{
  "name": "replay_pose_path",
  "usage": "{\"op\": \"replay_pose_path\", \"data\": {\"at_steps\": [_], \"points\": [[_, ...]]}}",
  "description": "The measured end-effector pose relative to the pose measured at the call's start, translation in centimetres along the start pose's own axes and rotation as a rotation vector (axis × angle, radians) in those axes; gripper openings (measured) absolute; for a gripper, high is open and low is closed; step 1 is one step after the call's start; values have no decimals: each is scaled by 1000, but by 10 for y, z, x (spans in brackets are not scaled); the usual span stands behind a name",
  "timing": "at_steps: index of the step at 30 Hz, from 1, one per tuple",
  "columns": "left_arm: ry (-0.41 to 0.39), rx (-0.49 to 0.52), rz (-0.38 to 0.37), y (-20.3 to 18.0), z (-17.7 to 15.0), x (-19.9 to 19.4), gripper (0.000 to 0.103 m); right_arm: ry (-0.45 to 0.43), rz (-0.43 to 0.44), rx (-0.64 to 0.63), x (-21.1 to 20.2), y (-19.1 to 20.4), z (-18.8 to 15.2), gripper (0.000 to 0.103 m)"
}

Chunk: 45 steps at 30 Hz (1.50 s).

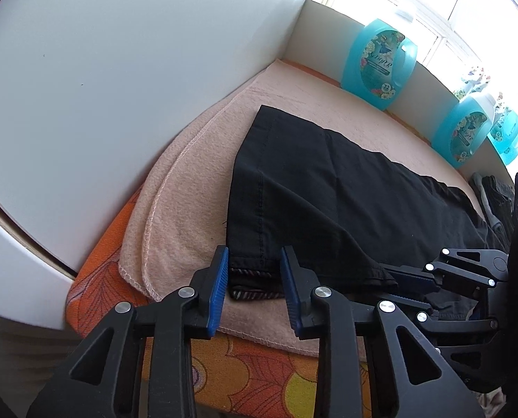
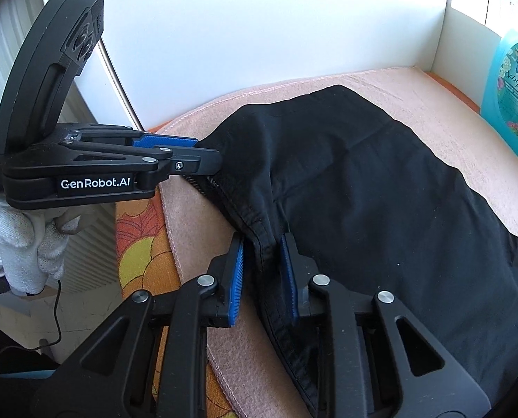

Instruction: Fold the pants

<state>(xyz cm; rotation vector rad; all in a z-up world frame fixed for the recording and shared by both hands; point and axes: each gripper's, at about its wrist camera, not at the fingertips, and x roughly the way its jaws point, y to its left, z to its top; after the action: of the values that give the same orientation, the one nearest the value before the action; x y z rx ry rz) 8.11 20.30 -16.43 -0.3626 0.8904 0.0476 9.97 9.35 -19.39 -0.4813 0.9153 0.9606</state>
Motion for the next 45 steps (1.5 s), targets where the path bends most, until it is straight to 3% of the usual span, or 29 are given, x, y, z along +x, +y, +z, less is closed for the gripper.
{"op": "replay_pose_path", "data": {"at_steps": [3, 11, 14, 16, 18, 24, 29, 36, 41, 45], "points": [[3, -23, -17, 3, 1, -1, 18, -1, -11, -6, 0, 1, 0, 20], [9, -66, -25, 6, -1, -2, 17, 6, 7, -5, 0, -3, 0, 19], [-6, -39, -10, -1, -1, -3, 16, 14, 37, 8, -2, -8, 0, 20], [-16, -38, -14, -4, -2, -4, 13, 27, 98, 41, -5, -17, 1, 33], [-34, -42, -37, -6, -2, -8, 11, 18, 144, 102, -16, -29, 4, 52], [-58, -38, -81, -14, -3, -8, 10, -29, 170, 237, -38, -72, 53, 53], [-57, -73, -85, -10, -6, 2, 10, 79, 182, 291, 9, -69, 109, 56], [-107, -90, -72, -11, -16, -1, 10, 250, 103, 279, 98, -38, 140, 56], [-125, -123, -101, -5, -18, -1, 10, 267, -9, 225, 115, -17, 152, 63], [-137, -115, -94, -4, -21, -5, 10, 292, -122, 101, 126, 6, 153, 63]]}}
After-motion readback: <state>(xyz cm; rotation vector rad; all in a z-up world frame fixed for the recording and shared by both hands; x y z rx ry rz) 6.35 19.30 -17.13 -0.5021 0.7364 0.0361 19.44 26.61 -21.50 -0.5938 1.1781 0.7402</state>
